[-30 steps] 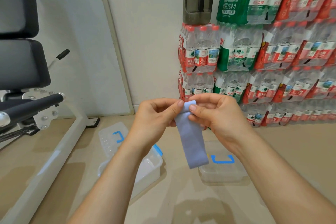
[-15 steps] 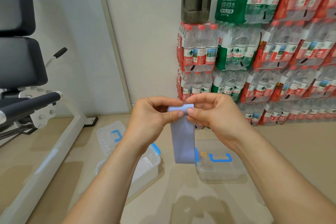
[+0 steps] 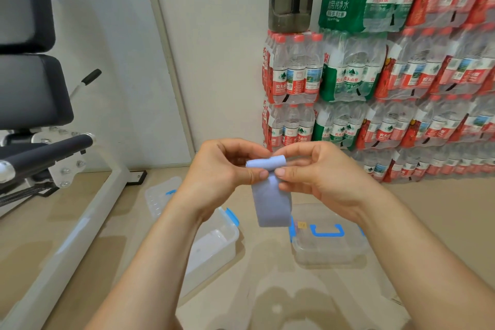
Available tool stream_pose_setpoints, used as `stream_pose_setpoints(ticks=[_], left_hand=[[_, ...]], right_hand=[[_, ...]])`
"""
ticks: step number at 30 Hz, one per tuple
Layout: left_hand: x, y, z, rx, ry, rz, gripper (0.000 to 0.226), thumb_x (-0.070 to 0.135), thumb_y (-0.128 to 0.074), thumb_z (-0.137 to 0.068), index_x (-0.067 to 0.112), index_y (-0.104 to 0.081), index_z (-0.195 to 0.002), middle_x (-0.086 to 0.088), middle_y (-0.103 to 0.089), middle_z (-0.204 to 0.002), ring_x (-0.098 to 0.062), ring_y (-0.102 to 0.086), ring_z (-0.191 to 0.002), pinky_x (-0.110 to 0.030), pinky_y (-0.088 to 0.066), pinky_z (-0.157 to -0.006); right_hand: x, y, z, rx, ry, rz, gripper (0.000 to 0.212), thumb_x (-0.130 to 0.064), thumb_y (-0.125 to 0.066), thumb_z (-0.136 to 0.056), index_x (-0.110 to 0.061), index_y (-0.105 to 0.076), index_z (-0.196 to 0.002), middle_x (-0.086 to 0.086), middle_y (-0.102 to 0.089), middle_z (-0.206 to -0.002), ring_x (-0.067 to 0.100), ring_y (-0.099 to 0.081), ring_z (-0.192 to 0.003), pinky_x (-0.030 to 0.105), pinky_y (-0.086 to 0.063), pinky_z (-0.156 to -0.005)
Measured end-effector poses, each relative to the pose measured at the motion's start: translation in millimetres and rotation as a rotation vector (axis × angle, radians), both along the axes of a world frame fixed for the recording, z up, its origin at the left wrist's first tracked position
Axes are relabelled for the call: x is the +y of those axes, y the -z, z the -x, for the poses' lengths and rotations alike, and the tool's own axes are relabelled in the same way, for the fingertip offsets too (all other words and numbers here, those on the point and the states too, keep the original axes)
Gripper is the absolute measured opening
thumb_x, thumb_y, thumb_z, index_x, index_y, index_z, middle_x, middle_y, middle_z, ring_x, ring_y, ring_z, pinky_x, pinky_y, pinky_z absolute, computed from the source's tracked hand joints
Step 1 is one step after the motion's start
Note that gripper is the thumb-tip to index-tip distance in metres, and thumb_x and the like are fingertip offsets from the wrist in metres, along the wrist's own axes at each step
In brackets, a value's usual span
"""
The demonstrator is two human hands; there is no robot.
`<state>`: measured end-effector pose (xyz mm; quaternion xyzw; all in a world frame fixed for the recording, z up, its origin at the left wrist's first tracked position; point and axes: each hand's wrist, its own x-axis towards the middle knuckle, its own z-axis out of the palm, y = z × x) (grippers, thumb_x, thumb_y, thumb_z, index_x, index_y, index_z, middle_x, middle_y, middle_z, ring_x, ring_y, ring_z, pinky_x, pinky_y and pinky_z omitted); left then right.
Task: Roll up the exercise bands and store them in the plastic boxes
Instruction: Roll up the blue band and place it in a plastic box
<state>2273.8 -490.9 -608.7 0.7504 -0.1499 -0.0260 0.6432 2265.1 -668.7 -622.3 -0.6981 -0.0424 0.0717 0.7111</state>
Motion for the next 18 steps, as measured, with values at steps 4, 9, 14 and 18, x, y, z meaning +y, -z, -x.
stream_pose_setpoints(ticks=[4, 9, 14, 18], left_hand=[[-1.2, -1.1, 0.7, -0.040, -0.022, -0.035, 0.032, -0.015, -0.074, -0.067, 0.017, -0.072, -0.071, 0.001, -0.071, -0.071, -0.014, -0.066, -0.073, -0.021, -0.057, -0.069], [-3.3, -0.1, 1.4, -0.091, -0.030, -0.077, 0.034, -0.014, -0.074, -0.067, 0.019, -0.072, -0.073, -0.017, -0.071, -0.080, -0.033, -0.065, -0.080, -0.038, -0.057, -0.078], [-1.1, -0.4, 3.1, -0.111, 0.117, -0.210, 0.052, -0.014, -0.074, -0.067, 0.028, -0.072, -0.098, 0.006, -0.055, -0.078, -0.009, -0.051, -0.068, -0.019, -0.049, -0.065], [3.0, -4.7, 6.5, -0.103, 0.329, -0.269, 0.075, -0.013, -0.077, -0.063, 0.034, -0.063, -0.118, 0.018, -0.060, -0.111, -0.009, -0.048, -0.078, -0.021, -0.050, -0.071]], right_hand=[[0.0, 2.5, -3.3, 0.004, 0.019, -0.001, 0.025, 0.009, -0.065, -0.080, 0.005, -0.066, -0.105, 0.027, -0.069, -0.103, 0.019, -0.067, -0.079, 0.023, -0.055, -0.065], [0.2, 1.8, -3.0, -0.021, 0.015, -0.024, 0.014, -0.005, -0.069, -0.082, 0.001, -0.072, -0.094, 0.010, -0.072, -0.086, 0.013, -0.068, -0.078, 0.020, -0.054, -0.062], [-1.0, 2.1, -3.2, -0.012, 0.012, 0.020, 0.027, -0.001, -0.070, -0.081, -0.006, -0.066, -0.107, 0.021, -0.073, -0.097, 0.021, -0.068, -0.083, 0.025, -0.054, -0.065], [-11.8, -2.8, -1.7, 0.070, -0.174, 0.005, 0.043, 0.003, -0.069, -0.080, -0.007, -0.059, -0.120, 0.025, -0.070, -0.099, 0.021, -0.067, -0.083, 0.027, -0.054, -0.068]])
